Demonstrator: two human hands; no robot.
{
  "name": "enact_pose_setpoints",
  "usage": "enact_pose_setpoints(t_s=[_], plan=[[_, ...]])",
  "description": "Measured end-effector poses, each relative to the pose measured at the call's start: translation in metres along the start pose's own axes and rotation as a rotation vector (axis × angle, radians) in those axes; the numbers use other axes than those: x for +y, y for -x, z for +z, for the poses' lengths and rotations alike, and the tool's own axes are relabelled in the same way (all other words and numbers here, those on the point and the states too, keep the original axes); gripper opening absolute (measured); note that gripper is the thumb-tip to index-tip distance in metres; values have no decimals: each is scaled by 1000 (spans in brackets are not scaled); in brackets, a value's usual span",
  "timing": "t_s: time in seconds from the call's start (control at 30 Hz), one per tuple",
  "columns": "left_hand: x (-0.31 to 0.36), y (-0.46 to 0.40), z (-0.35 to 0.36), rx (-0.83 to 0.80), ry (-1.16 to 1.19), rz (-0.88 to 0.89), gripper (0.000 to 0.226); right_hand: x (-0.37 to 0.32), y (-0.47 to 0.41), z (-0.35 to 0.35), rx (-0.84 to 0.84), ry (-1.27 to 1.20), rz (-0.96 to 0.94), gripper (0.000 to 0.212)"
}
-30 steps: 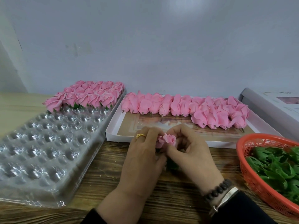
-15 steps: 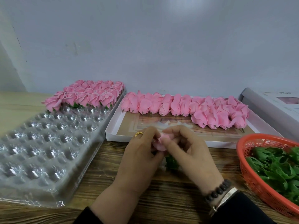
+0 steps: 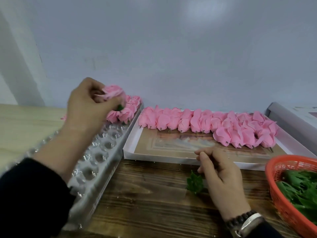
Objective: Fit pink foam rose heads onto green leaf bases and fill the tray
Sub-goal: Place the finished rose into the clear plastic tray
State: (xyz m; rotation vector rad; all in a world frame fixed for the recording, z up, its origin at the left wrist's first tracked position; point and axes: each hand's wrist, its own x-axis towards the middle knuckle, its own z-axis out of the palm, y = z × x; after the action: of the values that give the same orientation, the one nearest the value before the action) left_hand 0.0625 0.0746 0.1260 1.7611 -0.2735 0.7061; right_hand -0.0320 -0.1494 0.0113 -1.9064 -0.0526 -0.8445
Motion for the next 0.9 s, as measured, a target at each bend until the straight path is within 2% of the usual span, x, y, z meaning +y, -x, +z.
enact_pose_setpoints(t_s=[0.2, 0.33, 0.53, 0.73, 0.83, 0.9], plan=[[-71, -52, -39, 152, -256, -160, 29, 5, -5, 1, 61, -19, 31, 13], [-121, -66, -51, 189, -370, -238, 26, 8, -5, 2, 82, -29, 28, 12], [-181, -77, -53, 195, -468, -313, 28, 13, -4, 3, 87, 20, 13, 15], [-217, -84, -56, 113, -582, -336, 33, 11, -4, 4, 106, -8, 39, 13], [-230, -93, -55, 86, -515, -416, 25, 11, -5, 4, 100, 0, 40, 18], [-235, -94, -56, 97, -527, -411, 27, 10, -4, 4, 96, 3, 38, 19]])
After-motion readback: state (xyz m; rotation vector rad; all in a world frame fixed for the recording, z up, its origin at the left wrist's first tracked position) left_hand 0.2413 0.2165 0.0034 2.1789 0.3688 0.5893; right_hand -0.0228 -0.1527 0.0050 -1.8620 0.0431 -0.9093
